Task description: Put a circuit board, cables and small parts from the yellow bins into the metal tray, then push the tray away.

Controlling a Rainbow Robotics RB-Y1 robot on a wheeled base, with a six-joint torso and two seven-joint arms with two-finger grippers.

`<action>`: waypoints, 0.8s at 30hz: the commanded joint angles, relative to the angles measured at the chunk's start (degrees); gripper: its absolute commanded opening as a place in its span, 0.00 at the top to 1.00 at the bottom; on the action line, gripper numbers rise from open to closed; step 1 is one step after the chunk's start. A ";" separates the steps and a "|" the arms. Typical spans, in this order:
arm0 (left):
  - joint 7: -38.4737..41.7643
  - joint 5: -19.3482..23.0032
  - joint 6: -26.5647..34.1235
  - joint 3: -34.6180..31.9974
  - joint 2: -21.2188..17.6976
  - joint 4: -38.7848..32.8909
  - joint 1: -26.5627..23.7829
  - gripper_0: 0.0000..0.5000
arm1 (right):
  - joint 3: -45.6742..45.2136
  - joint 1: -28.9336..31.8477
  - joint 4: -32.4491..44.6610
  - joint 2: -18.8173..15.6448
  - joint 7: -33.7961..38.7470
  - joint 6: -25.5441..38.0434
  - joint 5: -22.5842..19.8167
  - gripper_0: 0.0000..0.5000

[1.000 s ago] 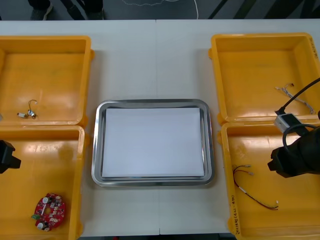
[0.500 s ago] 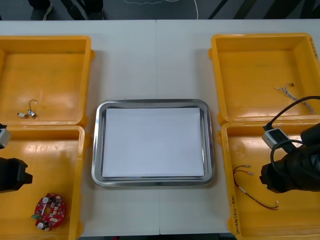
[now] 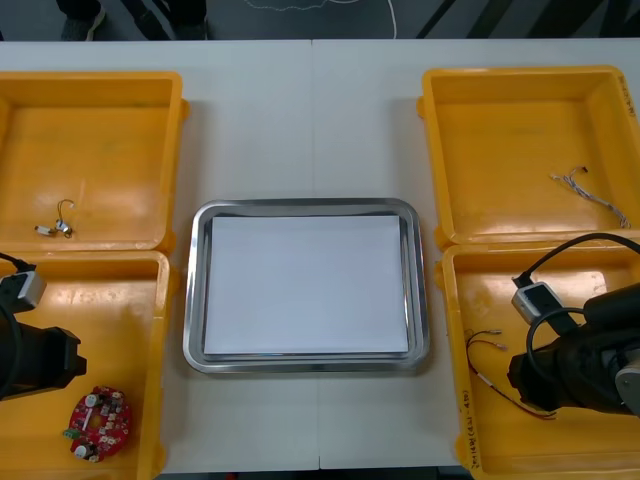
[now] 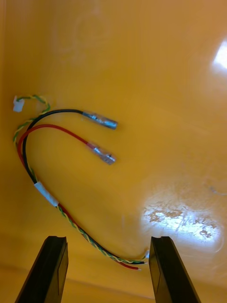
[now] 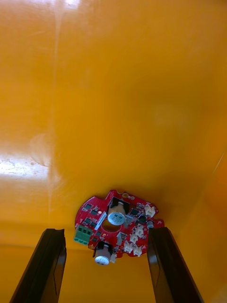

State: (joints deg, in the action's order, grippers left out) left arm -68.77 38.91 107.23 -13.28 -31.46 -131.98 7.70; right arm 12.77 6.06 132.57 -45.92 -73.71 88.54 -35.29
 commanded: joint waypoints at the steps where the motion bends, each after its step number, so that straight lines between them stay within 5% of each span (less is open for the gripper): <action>1: 4.44 -1.73 -2.37 1.94 1.66 -1.88 3.02 0.00 | 2.43 1.94 1.99 -2.33 -1.61 -1.62 1.89 0.00; 7: 4.53 -3.22 -4.48 3.35 2.28 -1.88 4.43 0.00 | 5.24 2.56 1.99 -3.47 -1.26 -4.08 5.84 0.00; 24: 4.44 -6.65 -7.73 7.92 2.28 0.06 6.45 0.00 | 7.88 4.93 1.99 -4.61 -0.91 -7.77 7.34 0.00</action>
State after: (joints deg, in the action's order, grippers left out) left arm -68.69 33.16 100.45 -6.60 -29.98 -131.87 12.46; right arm 19.28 9.43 132.58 -48.21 -73.72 81.29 -28.62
